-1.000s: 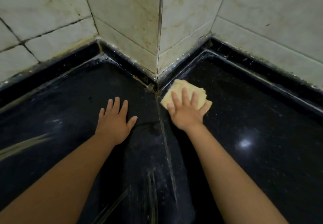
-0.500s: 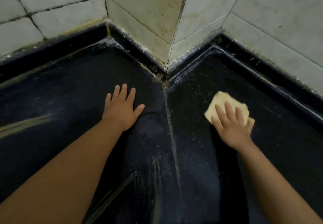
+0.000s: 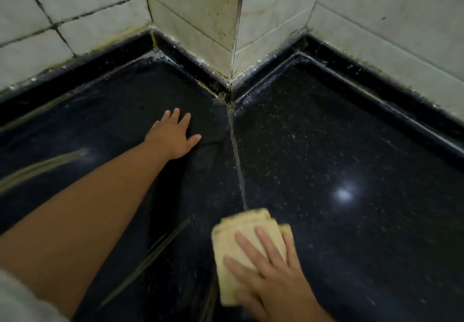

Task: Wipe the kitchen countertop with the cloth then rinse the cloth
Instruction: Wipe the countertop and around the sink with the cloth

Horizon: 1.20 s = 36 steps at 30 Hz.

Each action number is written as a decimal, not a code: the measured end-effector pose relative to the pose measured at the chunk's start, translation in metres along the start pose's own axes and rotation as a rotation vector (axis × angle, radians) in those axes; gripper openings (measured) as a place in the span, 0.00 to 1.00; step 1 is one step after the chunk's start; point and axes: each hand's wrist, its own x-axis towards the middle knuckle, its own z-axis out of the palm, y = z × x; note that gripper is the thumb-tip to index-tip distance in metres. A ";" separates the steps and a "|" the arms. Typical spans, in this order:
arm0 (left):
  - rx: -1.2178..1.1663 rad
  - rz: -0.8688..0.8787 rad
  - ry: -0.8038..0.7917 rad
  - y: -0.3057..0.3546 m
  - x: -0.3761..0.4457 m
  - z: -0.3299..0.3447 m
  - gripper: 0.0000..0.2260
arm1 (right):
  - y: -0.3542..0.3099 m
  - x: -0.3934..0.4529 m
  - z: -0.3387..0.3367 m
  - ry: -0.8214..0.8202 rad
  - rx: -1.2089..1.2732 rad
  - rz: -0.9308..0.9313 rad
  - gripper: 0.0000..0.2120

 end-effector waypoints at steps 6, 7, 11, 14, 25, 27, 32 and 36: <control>-0.089 0.164 0.227 0.015 -0.052 0.020 0.26 | 0.060 -0.084 -0.008 -0.056 0.053 0.333 0.24; -0.126 0.195 0.256 0.019 -0.065 0.029 0.25 | 0.073 -0.083 -0.014 -0.106 0.069 0.431 0.24; -0.231 0.247 0.379 0.026 -0.115 0.062 0.22 | 0.096 -0.012 -0.043 -0.131 0.083 0.709 0.28; -0.229 0.252 0.414 0.028 -0.142 0.082 0.22 | 0.075 0.049 -0.052 -0.224 0.218 0.706 0.24; -0.340 -0.020 0.513 0.029 -0.258 0.137 0.24 | 0.006 -0.074 -0.007 -0.107 -0.018 0.008 0.23; -0.417 -0.152 0.534 0.027 -0.289 0.151 0.23 | 0.031 -0.086 -0.015 -0.146 -0.022 0.058 0.23; -0.526 -0.484 0.494 0.036 -0.366 0.190 0.32 | 0.042 -0.059 -0.042 -0.237 0.125 0.403 0.25; -0.525 -0.688 0.444 0.042 -0.412 0.213 0.41 | -0.008 -0.010 -0.048 -0.249 0.148 0.318 0.23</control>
